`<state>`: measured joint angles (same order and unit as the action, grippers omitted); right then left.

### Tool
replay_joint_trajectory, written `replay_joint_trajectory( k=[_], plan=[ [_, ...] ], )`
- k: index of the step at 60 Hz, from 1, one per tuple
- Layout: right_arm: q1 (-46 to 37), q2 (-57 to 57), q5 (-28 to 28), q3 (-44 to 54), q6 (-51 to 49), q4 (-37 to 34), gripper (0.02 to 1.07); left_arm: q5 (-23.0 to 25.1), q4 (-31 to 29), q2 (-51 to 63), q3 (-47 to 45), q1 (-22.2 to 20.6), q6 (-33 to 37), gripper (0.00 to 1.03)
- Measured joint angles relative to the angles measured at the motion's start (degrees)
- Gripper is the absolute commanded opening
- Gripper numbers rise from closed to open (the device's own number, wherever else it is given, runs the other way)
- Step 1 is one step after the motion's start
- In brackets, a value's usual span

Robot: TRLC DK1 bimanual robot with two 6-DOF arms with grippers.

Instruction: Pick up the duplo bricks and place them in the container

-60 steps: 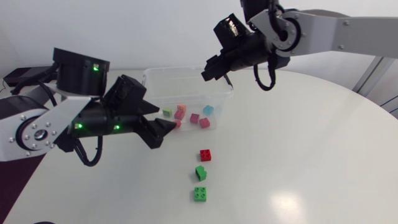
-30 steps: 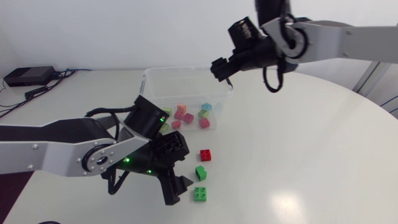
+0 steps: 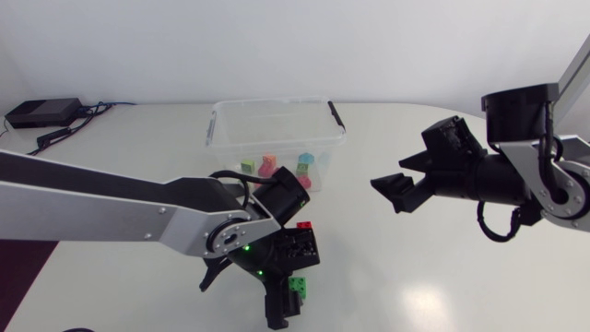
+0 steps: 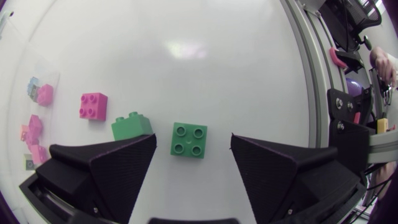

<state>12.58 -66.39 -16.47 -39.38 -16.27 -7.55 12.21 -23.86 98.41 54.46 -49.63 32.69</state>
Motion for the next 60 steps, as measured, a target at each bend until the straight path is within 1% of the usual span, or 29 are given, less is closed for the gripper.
replay_joint_trajectory(
  k=[3, 4, 7, 12, 16, 20, 21, 23, 25, 26, 33, 35, 39, 41, 43, 51, 54, 60],
  plan=[
    [0.28, 1.51, -0.04, 1.7, -0.31, -0.09, 1.0, -0.02, -1.62, 1.07, 1.27, -0.35, 0.22, 0.79],
    [0.5, 2.05, -0.04, 2.29, -0.33, -0.11, 1.0, -0.02, -2.05, 1.33, 1.62, -0.42, 0.24, 0.75],
    [0.96, 3.63, -0.04, 4.15, -0.59, -0.42, 1.0, -0.02, -4.44, 2.67, 3.41, -0.61, 0.39, 0.71],
    [1.27, 5.77, -0.09, 6.36, -1.42, -1.53, 1.0, -0.02, -7.15, 4.46, 5.77, -0.72, 0.39, 0.69],
    [1.27, 7.58, -0.09, 7.76, -2.19, -3.02, 1.0, -0.04, -9.53, 6.01, 8.02, -0.81, 0.39, 0.65],
    [1.27, 10.03, -0.26, 8.7, -2.84, -4.96, 1.0, -0.5, -11.85, 7.76, 10.38, -1.33, 0.39, 0.65],
    [1.27, 10.43, -0.26, 8.79, -3.1, -5.25, 1.0, -0.57, -12.2, 7.96, 10.6, -1.49, 0.37, 0.62],
    [1.25, 11.54, -0.28, 8.87, -3.5, -6.08, 1.0, -0.94, -13.31, 8.39, 11.3, -1.86, 0.37, 0.5],
    [1.27, 12.33, -0.28, 8.98, -3.63, -6.69, 1.0, -2.01, -13.75, 8.81, 11.67, -2.27, 0.37, 0.46],
    [1.27, 12.55, -0.28, 9.01, -3.76, -6.93, 1.0, -2.23, -13.77, 8.92, 11.76, -2.38, 0.37, 0.41],
    [1.27, 13.6, -0.28, 9.35, -4.81, -7.76, 1.0, -3.3, -14.23, 10.75, 12.35, -3.13, 0.33, 0.39],
    [1.27, 13.6, -0.28, 9.49, -4.81, -7.76, 1.0, -3.54, -14.25, 10.97, 12.35, -3.13, 0.33, 0.37],
    [1.27, 13.64, -0.31, 9.68, -4.85, -7.91, 1.0, -3.93, -14.62, 11.19, 12.37, -3.13, 0.31, 0.28],
    [1.27, 13.64, -0.5, 9.86, -4.92, -7.93, 1.0, -4.59, -14.73, 11.26, 12.48, -3.21, 0.13, 0.22],
    [1.27, 13.64, -0.98, 10.05, -5.03, -7.96, 1.0, -5.16, -14.84, 11.28, 12.59, -3.39, 0.11, 0.2],
    [2.14, 12.85, -1.75, 10.25, -5.01, -8.09, 1.0, -5.88, -14.91, 11.17, 12.74, -3.56, -0.09, 0.2],
    [3.72, 11.65, -1.53, 10.25, -5.01, -8.04, 1.0, -6.51, -15.06, 10.6, 12.66, -3.65, -0.13, 0.18],
    [8.24, 8.07, 0.04, 10.23, -4.5, -7.58, 1.0, -6.64, -16.81, 6.1, 11.85, -3.15, -0.59, 0.18]
  ],
)
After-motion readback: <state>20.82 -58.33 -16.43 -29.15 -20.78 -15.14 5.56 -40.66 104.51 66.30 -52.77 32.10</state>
